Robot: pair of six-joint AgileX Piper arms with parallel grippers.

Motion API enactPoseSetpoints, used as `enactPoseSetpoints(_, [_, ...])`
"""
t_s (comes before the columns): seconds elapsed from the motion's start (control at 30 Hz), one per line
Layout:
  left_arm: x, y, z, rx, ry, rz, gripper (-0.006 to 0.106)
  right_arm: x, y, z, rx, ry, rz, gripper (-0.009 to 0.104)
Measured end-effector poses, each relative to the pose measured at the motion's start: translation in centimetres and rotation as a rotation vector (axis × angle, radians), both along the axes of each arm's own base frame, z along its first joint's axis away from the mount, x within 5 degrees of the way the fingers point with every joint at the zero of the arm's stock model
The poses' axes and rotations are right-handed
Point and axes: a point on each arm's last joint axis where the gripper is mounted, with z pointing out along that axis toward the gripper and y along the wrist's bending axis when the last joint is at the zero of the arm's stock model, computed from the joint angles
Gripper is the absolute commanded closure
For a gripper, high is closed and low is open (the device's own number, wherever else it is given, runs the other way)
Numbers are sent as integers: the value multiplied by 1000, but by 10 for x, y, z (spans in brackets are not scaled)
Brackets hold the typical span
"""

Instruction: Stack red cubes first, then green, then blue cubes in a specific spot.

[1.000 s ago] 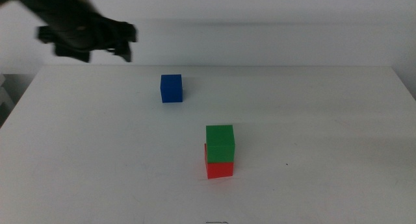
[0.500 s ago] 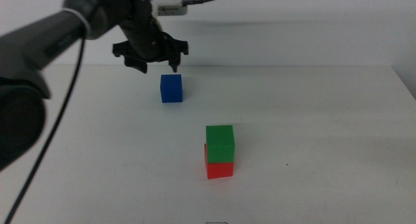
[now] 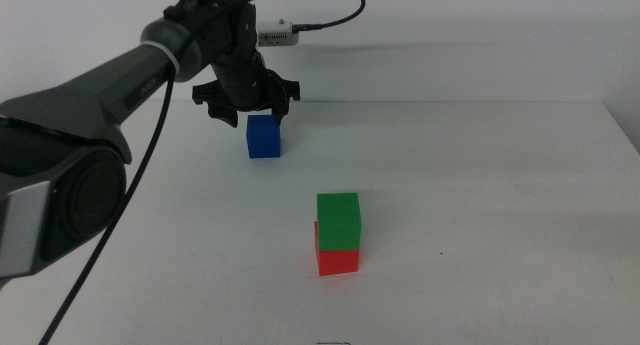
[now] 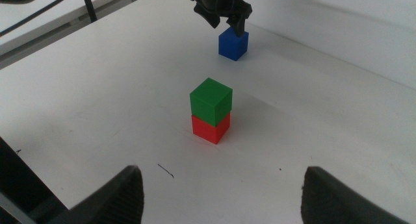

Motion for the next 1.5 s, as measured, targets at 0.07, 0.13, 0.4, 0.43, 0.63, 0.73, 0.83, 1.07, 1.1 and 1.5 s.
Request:
enactPoseSetpoints(0.07, [1,0,-3,0,-2,5,26,0,0,0,0,0,0,33])
enactPoseSetpoints(0.13, [3,-1,-7,0,-3,7,26,0,0,0,0,0,0,33])
enactPoseSetpoints(0.4, [5,-2,-10,-16,-17,11,26,0,0,0,0,0,0,33])
enactPoseSetpoints(0.43, [6,-2,-10,-20,-22,13,26,0,0,0,0,0,0,33])
enactPoseSetpoints(0.63, [7,-3,-10,-41,-34,36,26,0,0,0,0,0,0,33])
enactPoseSetpoints(0.73, [7,-3,-12,-49,-28,53,26,0,0,0,0,0,0,33])
enactPoseSetpoints(0.83, [8,-4,-17,-50,-20,59,26,0,0,0,0,0,0,33])
enactPoseSetpoints(1.07, [10,-4,-30,-45,1,63,26,0,0,0,0,0,0,33])
enactPoseSetpoints(1.1, [11,-5,-33,-46,0,65,26,0,0,0,0,0,0,33])
enactPoseSetpoints(1.5, [14,-6,-39,-69,-7,99,88,0,0,0,0,0,0,33])
